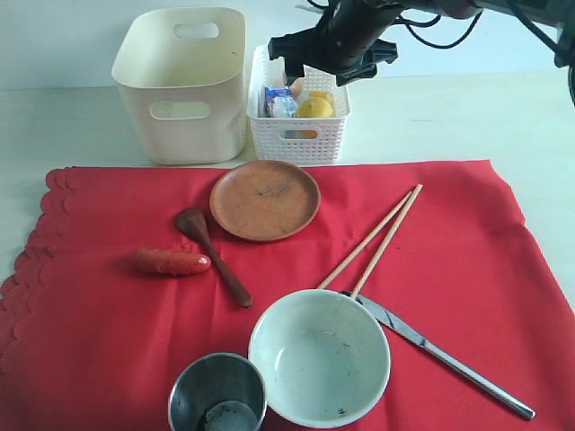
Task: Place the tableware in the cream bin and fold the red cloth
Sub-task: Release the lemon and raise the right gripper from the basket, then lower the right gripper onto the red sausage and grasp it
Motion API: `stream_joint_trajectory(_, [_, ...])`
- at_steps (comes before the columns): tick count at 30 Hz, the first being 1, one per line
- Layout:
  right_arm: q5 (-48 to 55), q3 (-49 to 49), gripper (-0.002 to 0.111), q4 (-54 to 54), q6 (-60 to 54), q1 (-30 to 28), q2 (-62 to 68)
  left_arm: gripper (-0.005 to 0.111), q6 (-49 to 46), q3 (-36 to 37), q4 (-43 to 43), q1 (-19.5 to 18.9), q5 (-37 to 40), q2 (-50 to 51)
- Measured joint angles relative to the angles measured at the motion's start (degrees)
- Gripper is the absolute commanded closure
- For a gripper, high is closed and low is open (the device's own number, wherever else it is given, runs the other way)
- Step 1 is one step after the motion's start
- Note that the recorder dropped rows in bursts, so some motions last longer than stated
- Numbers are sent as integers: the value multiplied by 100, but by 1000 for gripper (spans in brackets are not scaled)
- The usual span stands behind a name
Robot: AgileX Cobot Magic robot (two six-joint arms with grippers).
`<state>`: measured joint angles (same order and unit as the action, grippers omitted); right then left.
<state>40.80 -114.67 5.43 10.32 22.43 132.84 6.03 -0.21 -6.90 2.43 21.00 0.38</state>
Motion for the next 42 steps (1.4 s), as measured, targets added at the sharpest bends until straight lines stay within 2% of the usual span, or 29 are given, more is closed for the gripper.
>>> stream_joint_trajectory(3, [199, 0, 32, 0, 0, 0, -109, 107, 0, 0, 0, 0, 0, 0])
stream_joint_trajectory(9, [1403, 0, 32, 12, 0, 0, -490, 107, 0, 0, 0, 0, 0, 0])
stream_joint_trajectory(15, [2478, 0, 33, 1451, -810, 0, -597, 107, 0, 0, 0, 0, 0, 0])
stream_joint_trajectory(19, [2817, 0, 38, 1847, -1121, 239, -597, 107, 0, 0, 0, 0, 0, 0])
stream_joint_trajectory(33, [2889, 0, 38, 1912, -2299, 1746, -597, 107, 0, 0, 0, 0, 0, 0])
stream_joint_trajectory(42, [2724, 0, 38, 1912, -3720, 2276, -597, 107, 0, 0, 0, 0, 0, 0])
